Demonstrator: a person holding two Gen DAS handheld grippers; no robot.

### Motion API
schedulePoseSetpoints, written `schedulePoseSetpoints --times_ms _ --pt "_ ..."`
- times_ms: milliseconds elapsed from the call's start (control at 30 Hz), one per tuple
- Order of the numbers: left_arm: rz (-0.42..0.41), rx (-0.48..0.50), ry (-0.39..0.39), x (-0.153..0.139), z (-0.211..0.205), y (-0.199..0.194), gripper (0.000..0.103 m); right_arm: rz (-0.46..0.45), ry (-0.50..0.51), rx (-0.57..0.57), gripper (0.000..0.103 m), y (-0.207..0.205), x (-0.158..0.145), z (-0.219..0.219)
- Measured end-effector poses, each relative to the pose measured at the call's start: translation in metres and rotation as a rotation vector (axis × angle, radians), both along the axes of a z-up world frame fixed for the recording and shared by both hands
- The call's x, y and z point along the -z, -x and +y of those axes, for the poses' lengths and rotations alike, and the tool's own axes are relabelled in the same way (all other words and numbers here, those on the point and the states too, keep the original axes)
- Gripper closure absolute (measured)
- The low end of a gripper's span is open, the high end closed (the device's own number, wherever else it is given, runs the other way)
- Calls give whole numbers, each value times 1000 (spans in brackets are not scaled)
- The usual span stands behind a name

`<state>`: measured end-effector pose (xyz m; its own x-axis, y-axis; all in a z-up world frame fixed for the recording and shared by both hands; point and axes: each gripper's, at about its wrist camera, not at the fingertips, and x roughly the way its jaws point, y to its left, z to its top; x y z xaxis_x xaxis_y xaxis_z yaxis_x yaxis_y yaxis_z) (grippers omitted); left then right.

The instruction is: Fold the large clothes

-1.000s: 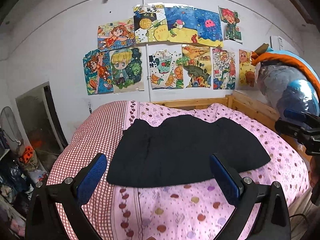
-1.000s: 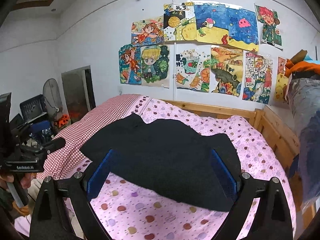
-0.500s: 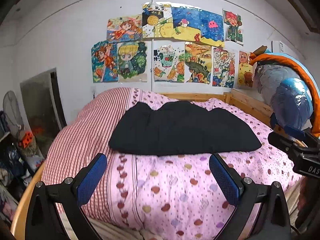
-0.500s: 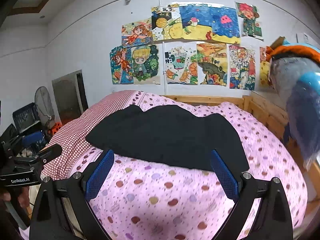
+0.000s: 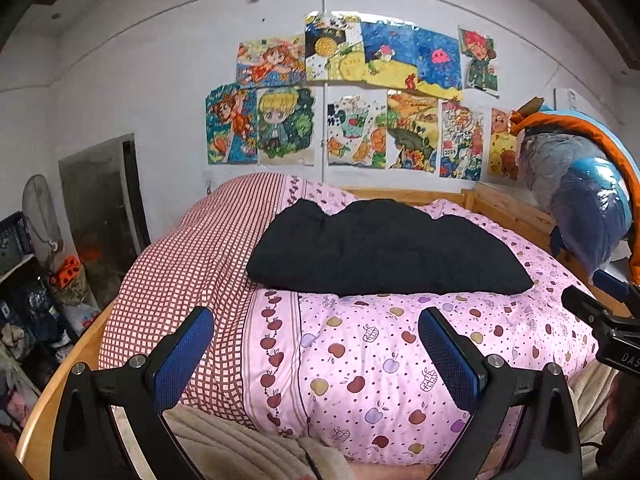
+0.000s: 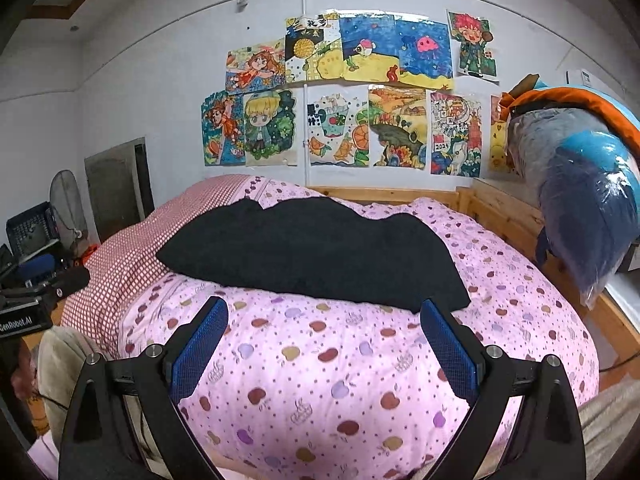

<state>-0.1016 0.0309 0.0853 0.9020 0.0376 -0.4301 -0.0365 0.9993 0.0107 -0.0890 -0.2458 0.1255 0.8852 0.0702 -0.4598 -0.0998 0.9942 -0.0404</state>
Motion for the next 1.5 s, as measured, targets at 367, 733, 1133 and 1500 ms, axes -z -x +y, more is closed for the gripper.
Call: schedulePoseSetpoints --times_ms 367,733,1133,1500 --pt "12 -42 -20 9 4 0 0 -2 6 17 8 4 7 -8" --pt "20 -38 -29 14 1 -2 0 21 1 18 8 0 15 -7" --pt "24 -52 -27 15 4 -3 0 34 -14 18 8 -3 17 -8" --pt "20 -51 -32 14 3 -2 0 30 -16 22 8 -2 20 -7"
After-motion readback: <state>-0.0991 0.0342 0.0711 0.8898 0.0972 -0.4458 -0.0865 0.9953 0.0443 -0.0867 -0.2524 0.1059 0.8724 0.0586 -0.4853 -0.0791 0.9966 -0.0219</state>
